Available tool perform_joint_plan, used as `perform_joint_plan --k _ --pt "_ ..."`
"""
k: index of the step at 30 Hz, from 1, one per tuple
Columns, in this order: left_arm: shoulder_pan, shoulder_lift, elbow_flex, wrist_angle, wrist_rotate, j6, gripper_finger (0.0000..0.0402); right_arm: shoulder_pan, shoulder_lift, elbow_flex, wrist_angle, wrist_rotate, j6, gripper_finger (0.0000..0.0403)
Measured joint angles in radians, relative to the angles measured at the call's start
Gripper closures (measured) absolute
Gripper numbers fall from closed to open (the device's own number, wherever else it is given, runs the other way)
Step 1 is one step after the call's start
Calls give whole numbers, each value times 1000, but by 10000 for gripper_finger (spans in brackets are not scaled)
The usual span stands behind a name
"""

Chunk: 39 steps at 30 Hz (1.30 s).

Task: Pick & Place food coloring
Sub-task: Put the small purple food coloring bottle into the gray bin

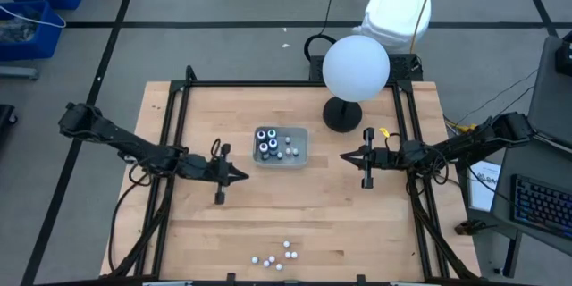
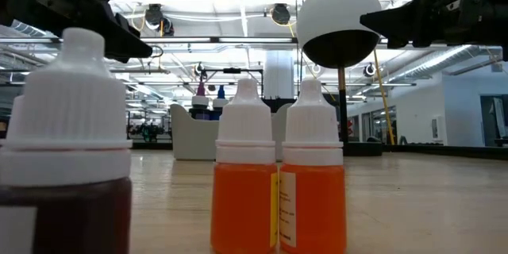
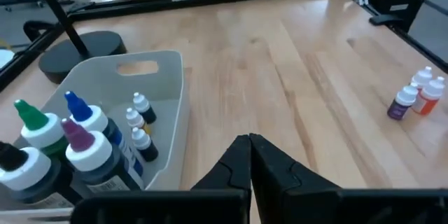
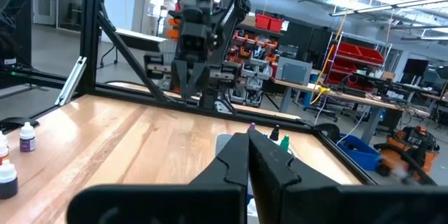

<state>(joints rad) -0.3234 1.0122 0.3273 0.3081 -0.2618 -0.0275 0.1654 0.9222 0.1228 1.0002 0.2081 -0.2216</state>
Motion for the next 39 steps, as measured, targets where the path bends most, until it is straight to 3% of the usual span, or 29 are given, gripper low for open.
perform_joint_plan --k 16,26,30,39 --pt "-14 17 -6 -19 -18 -15 388 0 0 0 -11 0 0 403" --pt "-93 136 10 41 15 -99 398 0 0 0 -11 0 0 403" --pt "-174 214 121 -42 2 -148 398 0 0 0 -15 0 0 403" --pt "-339 471 595 -571 -66 -306 400 0 0 0 -17 0 -7 403"
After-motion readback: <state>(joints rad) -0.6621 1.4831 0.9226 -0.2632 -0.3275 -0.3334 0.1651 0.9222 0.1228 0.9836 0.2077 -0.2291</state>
